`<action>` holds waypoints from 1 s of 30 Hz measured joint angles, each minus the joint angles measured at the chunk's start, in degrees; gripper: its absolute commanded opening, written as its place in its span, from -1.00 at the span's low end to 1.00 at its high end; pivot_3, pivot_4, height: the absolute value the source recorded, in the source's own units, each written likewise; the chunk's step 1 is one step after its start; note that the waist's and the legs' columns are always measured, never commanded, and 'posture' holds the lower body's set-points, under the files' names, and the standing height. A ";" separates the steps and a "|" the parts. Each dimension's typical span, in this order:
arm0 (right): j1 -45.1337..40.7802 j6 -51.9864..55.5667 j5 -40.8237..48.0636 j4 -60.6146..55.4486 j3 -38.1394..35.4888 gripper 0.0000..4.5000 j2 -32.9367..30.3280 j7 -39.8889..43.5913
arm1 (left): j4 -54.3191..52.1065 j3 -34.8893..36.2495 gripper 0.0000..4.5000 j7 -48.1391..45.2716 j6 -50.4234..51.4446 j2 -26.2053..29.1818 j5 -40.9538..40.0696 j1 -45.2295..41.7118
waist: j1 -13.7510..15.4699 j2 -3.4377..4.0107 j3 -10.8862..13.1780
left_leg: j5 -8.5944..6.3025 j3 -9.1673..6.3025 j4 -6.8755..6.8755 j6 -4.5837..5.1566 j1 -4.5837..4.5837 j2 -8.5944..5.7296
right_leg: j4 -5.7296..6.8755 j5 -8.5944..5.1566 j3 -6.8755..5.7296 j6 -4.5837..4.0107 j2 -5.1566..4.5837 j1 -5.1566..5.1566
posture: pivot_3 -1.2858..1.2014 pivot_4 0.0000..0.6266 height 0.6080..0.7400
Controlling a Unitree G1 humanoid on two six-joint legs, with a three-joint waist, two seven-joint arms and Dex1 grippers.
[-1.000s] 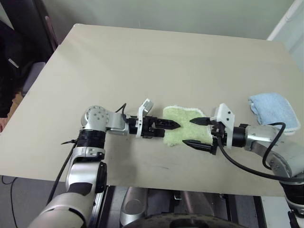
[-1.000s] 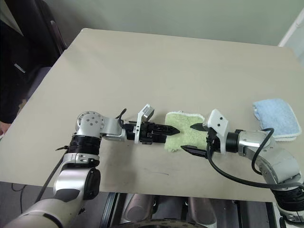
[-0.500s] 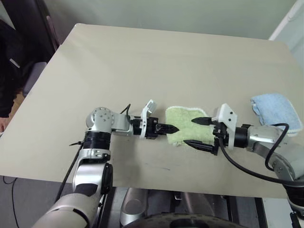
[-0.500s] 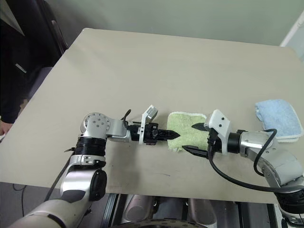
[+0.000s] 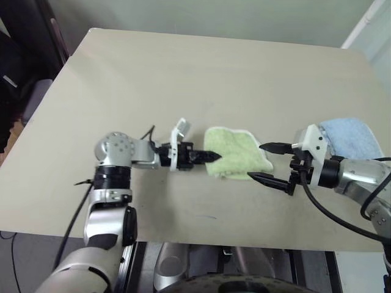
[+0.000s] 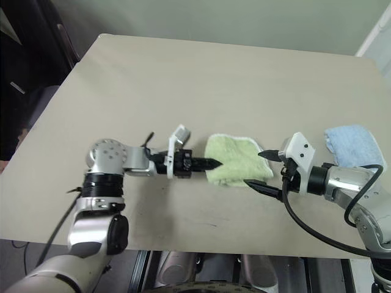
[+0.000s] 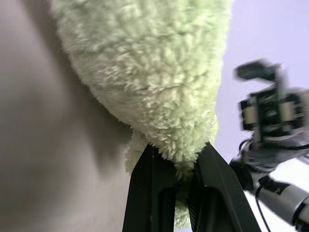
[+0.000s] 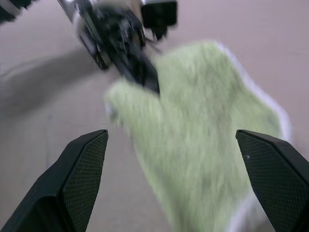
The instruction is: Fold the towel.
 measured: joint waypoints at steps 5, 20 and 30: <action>0.03 -0.02 0.17 0.01 -0.35 1.00 1.83 -1.89 | 1.13 7.94 -1.00 1.08 -0.30 2.43 0.19 -4.04 | 0.00 -0.03 0.02 | 0.32 0.07 -0.02 -0.54 -0.24 0.02 | -0.02 -0.07 0.05 0.29 -0.01 -0.27 | 0.03 -0.52 0.36; -2.48 0.09 0.63 1.98 0.77 1.00 5.53 -5.09 | 12.42 22.34 -1.00 11.60 -22.84 11.88 10.08 -10.98 | -0.08 -0.13 0.08 | -0.12 0.10 -0.01 0.02 -0.26 0.01 | -0.03 -0.05 0.14 0.46 -0.02 -0.40 | 0.03 -0.52 0.36; -2.52 -0.11 -1.06 2.44 2.64 1.00 3.13 -4.51 | 28.13 25.82 -1.00 11.40 -40.81 21.30 15.84 -11.42 | -0.61 -0.15 0.09 | -0.10 0.12 -0.01 -0.01 -0.61 0.03 | -0.01 0.17 0.11 -0.11 -0.02 -0.78 | 0.03 -0.52 0.36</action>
